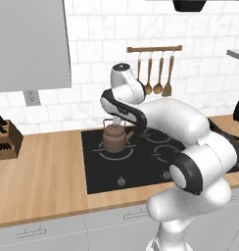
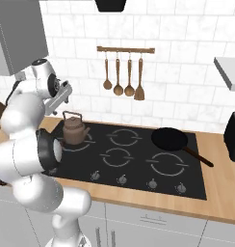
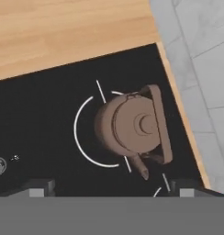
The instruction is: Pick the kettle from the counter and place it on a stove burner. Then turn the burner on.
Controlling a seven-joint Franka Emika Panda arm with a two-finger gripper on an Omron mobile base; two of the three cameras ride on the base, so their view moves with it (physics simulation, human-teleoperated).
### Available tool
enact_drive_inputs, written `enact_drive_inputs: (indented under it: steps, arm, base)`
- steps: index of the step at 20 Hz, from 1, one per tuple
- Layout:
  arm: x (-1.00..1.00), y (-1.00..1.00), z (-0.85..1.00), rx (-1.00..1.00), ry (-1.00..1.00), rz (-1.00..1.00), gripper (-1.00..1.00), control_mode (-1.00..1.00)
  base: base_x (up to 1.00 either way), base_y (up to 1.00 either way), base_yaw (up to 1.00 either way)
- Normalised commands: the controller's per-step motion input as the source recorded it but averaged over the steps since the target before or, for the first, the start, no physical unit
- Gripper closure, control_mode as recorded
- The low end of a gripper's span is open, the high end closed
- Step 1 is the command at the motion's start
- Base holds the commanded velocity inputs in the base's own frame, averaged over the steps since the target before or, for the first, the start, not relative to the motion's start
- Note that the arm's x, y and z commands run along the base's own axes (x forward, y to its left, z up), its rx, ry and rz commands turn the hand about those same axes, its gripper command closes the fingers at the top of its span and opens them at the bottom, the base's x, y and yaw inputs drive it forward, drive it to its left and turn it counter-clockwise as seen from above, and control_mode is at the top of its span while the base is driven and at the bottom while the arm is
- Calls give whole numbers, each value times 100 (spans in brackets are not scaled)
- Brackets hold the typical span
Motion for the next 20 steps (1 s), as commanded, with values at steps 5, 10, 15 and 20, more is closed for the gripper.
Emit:
enact_drive_inputs:
  steps: [5, 10, 15, 20]
  arm:
    - [-100, 68, 4, 6, -28, -50, -100, -100]
    - [-96, 34, -68, 0, -3, -74, -100, -100]
    - [-36, -39, -62, 22, 19, -74, -100, -100]
    - [10, -27, -39, 38, 29, -40, -100, -100]
  base:
    - [0, 0, 0]
    - [0, 0, 0]
    - [0, 0, 0]
    - [0, 0, 0]
